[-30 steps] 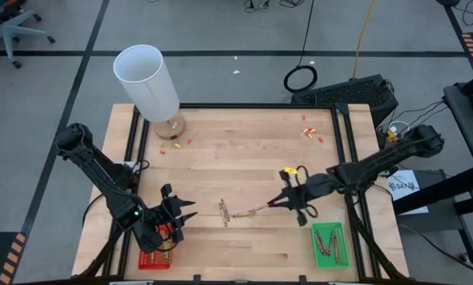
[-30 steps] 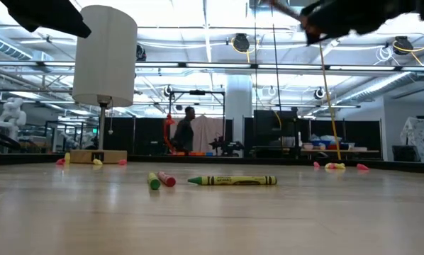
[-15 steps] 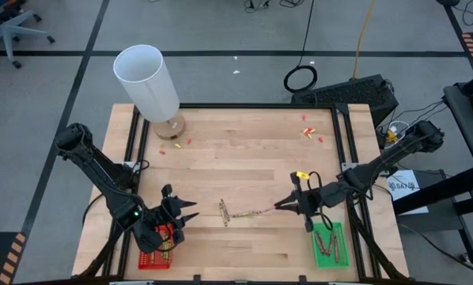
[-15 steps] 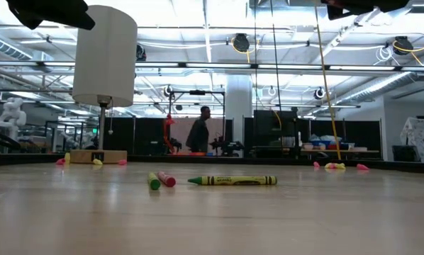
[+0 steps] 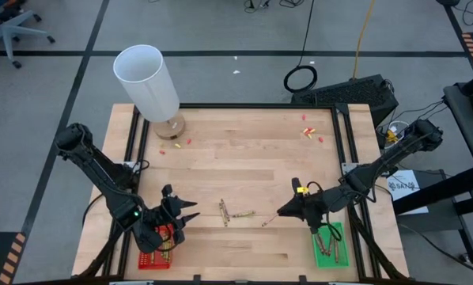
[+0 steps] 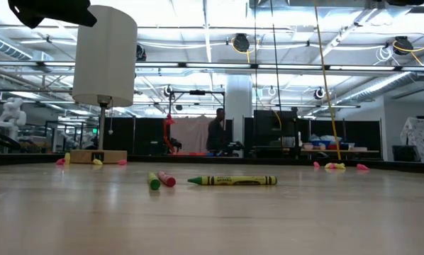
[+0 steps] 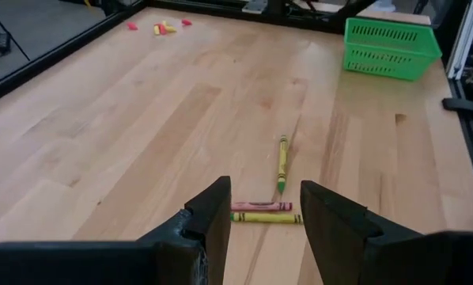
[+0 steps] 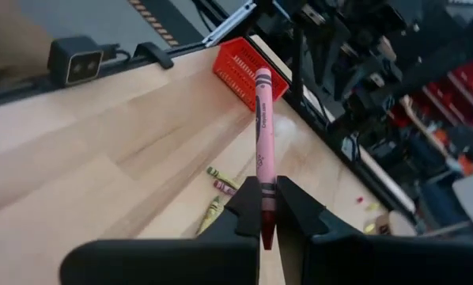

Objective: Sort crayons
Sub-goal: Put the red crayon into the green bin

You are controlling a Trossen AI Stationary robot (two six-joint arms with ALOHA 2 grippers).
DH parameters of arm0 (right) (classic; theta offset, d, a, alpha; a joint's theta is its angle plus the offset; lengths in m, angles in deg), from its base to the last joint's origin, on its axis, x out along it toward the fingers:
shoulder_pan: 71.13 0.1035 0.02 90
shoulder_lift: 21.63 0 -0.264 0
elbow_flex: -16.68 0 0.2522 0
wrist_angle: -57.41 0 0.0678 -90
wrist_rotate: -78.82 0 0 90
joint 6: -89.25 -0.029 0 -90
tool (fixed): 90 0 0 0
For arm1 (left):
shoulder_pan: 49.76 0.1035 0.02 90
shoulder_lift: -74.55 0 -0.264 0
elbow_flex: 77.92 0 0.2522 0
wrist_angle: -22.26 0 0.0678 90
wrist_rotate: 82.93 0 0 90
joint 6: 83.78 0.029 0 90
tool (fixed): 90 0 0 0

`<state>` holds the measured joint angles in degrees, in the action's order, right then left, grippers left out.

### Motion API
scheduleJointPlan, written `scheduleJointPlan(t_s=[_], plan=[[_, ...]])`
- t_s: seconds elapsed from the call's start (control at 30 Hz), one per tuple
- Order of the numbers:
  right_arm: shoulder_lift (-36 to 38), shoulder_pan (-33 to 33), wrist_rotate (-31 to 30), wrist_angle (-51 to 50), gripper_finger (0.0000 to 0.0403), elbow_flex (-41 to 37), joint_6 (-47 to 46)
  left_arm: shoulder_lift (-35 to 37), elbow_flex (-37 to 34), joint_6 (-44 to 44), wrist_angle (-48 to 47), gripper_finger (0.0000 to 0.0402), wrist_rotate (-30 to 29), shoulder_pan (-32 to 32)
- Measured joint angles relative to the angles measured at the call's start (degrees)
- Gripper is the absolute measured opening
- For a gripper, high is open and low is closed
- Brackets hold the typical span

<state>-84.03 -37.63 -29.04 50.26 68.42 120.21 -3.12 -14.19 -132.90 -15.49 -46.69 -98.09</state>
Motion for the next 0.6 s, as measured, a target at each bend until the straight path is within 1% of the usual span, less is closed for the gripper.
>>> scheduleJointPlan(t_s=[0.33, 0.47, 0.6], plan=[[0.0, 0.4, 0.0, -0.7, 0.0, 0.0, 10.3, -2.8, 0.0, 0.1, 2.2, 0.0153, -0.6, 0.7], [0.0, 0.4, 0.0, -0.9, 0.0, 0.0, 10.2, -3.8, 0.0, 0.2, 2.7, 0.0153, -0.5, 1.7], [0.0, 0.4, 0.0, -1.0, 0.0, 0.0, 6.8, -4.5, 0.0, 0.1, 3.1, 0.0153, 1.4, 2.8]])
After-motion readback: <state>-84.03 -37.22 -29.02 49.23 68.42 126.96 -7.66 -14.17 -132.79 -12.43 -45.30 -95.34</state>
